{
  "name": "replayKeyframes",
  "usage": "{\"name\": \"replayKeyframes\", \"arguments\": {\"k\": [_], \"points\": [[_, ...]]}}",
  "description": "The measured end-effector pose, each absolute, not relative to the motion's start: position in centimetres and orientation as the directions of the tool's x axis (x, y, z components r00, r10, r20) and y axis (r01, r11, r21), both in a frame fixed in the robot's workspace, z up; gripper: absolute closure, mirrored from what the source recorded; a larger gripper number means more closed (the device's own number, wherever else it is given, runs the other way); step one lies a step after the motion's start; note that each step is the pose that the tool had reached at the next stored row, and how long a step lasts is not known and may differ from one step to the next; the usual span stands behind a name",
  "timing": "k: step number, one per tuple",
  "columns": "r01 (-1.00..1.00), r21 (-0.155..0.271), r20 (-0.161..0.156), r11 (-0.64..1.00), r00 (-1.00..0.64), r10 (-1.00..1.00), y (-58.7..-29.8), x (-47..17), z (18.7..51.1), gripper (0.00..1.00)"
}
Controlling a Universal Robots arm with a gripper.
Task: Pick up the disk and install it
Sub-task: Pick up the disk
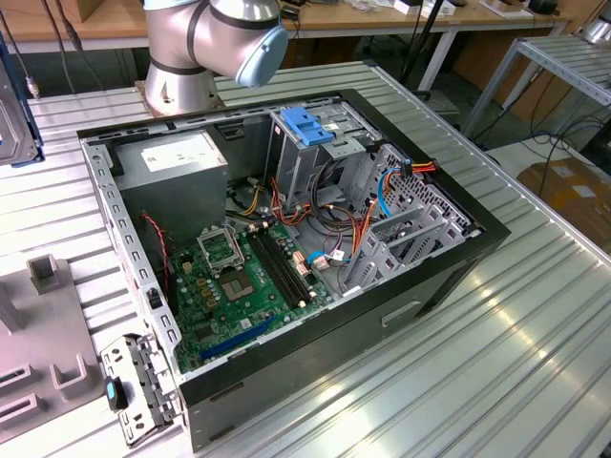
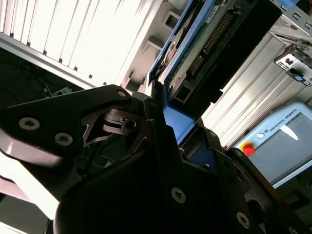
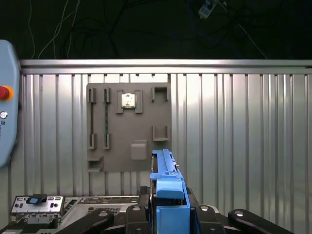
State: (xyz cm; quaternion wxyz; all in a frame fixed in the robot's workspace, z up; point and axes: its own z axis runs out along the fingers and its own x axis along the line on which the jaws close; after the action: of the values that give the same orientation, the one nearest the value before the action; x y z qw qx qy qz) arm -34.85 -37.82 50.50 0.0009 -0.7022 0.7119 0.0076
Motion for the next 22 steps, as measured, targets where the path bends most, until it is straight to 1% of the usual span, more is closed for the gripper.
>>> {"name": "replayKeyframes", "arguments": {"k": [22], "points": [[-1.0,0.01,-0.012,0.014,-0.014,-1.0,-37.9,-30.6,50.5,0.63]]}}
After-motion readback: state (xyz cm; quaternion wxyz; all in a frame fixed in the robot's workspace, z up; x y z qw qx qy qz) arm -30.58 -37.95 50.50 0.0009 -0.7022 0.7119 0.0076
